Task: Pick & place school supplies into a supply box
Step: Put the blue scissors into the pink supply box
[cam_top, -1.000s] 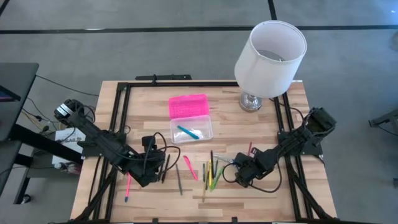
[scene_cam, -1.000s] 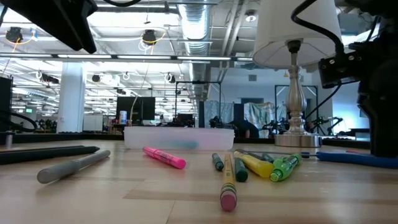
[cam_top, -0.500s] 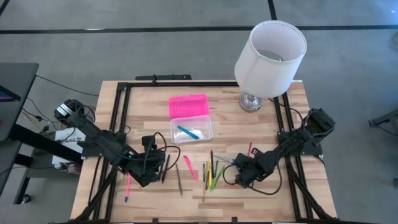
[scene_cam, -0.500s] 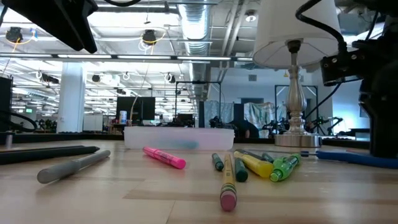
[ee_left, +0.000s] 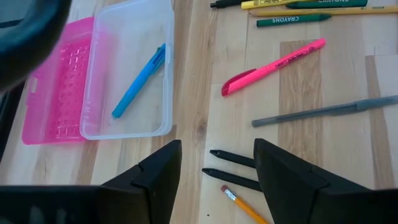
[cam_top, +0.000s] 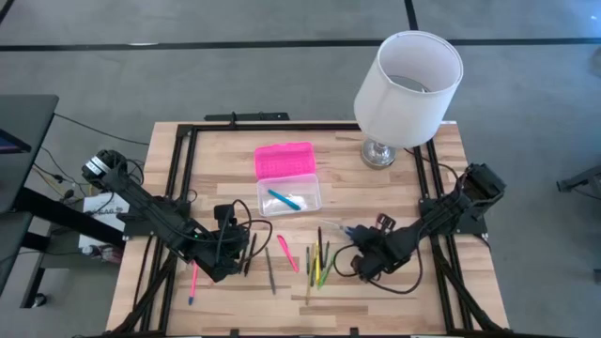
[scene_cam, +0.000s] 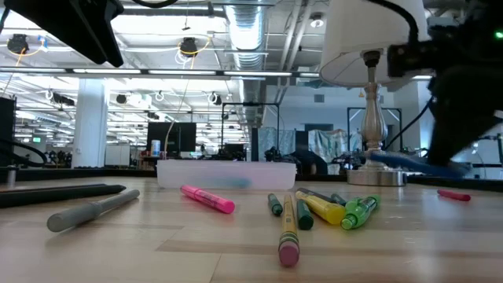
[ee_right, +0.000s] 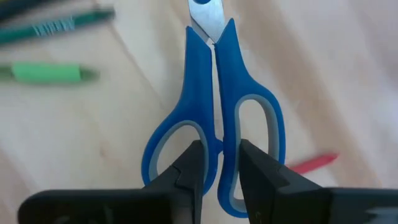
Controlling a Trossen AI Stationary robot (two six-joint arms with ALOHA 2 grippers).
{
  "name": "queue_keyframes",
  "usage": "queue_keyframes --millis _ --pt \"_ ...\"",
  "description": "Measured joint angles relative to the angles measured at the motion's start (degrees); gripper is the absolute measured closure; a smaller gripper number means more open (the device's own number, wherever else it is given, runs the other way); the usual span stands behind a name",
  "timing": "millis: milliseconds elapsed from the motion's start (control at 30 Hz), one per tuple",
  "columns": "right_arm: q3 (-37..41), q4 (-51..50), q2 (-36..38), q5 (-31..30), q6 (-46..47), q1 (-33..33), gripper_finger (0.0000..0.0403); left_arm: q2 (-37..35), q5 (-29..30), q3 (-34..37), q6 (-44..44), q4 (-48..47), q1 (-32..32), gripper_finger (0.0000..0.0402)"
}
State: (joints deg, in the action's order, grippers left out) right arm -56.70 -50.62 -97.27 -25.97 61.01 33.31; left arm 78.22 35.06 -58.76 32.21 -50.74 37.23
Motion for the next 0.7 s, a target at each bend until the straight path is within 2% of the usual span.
queue_keyframes --millis 167,333,500,700 --pt "-3.39 0.42 0.09 -7.40 -10.74 -4.64 0.0337 0.00 1.83 0.00 -0.49 -0.01 -0.02 0.0205" --pt "-6.68 8.32 0.11 -8.55 -28.89 -13.09 0.0337 0.02 2.92 0.02 -0.37 -1.35 -0.01 0.0205" --pt "-8.61 19.64 0.11 -2.96 -44.80 -22.42 0.0337 0.02 3.13 0.02 0.16 -2.79 0.07 0.0205" --pt "-9.50 25.91 -1.10 6.38 -53.66 -31.36 0.0337 0.02 3.37 0.02 0.65 -4.55 0.09 0.0205"
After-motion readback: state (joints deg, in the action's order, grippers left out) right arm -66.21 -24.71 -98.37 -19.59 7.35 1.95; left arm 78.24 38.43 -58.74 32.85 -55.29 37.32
